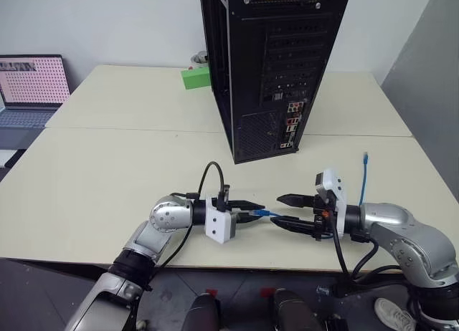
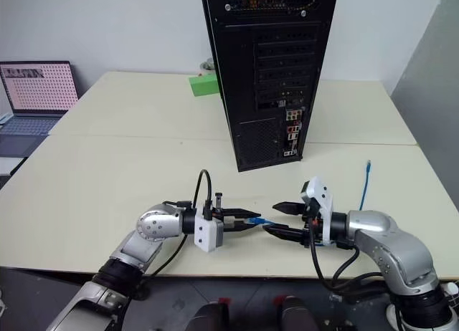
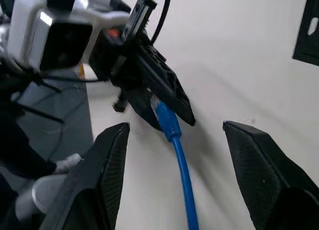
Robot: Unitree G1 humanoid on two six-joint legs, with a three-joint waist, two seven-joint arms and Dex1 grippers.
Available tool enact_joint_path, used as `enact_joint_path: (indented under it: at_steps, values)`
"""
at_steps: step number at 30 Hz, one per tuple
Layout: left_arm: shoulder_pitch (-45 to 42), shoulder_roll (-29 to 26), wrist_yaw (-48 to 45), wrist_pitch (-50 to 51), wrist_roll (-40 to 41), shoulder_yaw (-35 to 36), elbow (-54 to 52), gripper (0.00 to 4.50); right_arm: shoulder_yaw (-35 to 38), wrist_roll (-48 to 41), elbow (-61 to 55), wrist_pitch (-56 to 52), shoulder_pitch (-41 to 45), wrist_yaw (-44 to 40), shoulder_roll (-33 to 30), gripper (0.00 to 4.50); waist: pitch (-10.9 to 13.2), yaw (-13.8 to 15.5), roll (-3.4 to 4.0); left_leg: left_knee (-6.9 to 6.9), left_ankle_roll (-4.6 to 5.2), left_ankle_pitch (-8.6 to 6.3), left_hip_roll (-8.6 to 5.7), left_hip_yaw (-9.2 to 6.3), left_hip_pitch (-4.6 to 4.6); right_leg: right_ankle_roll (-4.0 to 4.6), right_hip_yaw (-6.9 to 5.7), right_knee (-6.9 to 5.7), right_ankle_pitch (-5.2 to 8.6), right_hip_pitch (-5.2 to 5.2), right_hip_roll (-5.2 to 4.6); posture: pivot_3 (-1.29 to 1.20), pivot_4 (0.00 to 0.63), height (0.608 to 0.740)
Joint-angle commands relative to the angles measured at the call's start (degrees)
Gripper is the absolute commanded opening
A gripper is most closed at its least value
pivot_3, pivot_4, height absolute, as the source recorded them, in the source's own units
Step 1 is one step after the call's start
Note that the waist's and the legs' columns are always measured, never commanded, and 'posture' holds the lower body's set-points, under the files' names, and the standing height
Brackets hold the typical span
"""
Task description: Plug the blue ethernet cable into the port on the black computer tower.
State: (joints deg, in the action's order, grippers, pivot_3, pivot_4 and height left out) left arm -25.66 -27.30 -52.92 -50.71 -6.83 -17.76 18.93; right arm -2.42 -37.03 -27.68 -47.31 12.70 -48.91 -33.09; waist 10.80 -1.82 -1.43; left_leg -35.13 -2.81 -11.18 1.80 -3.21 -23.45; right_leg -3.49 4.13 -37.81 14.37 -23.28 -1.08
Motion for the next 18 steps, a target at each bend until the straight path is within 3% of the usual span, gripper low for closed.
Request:
enact_joint_path:
  at_steps: [1, 7, 10, 18]
  values:
    - [-2.6, -0.07, 6.5, -10.28, -4.36, 1.72, 3.14, 0.3, 1.25, -3.87, -2.91, -2.52, 0.47, 2.33, 1.01, 3.17, 0.0, 0.08, 0.0, 0.0, 0.0, 0.0, -0.01, 0.0, 0.0, -0.01, 0.01, 0.0, 0.0, 0.0, -0.01, 0.0, 0.15, 0.74]
    - [-4.99, -0.5, 13.48, -14.76, -9.47, 1.75, 7.04, 0.3, 0.2, -6.35, -3.15, -4.47, 1.51, 4.38, 2.59, 3.17, 0.0, 0.04, 0.0, -0.01, 0.0, 0.0, -0.02, 0.0, -0.01, -0.03, -0.01, 0.01, -0.01, 0.01, -0.01, 0.0, 0.15, 0.74]
    - [-5.55, -0.81, 15.68, -15.52, -10.95, 1.26, 7.75, 0.3, -0.31, -6.51, -2.87, -4.61, 2.04, 5.13, 3.22, 2.68, 0.0, 0.03, 0.0, -0.01, 0.0, 0.0, -0.02, 0.0, -0.01, -0.04, -0.01, 0.01, -0.01, 0.01, -0.01, 0.0, 0.15, 0.74]
    - [-5.39, -1.15, 19.38, -15.85, -12.58, 0.33, 6.69, 0.3, -1.27, -6.34, -2.1, -4.4, 3.27, 5.74, 3.97, 0.67, 0.0, 0.04, 0.0, -0.01, 0.0, 0.0, -0.02, 0.0, -0.01, -0.04, -0.02, -0.01, -0.01, 0.01, -0.01, 0.0, 0.15, 0.74]
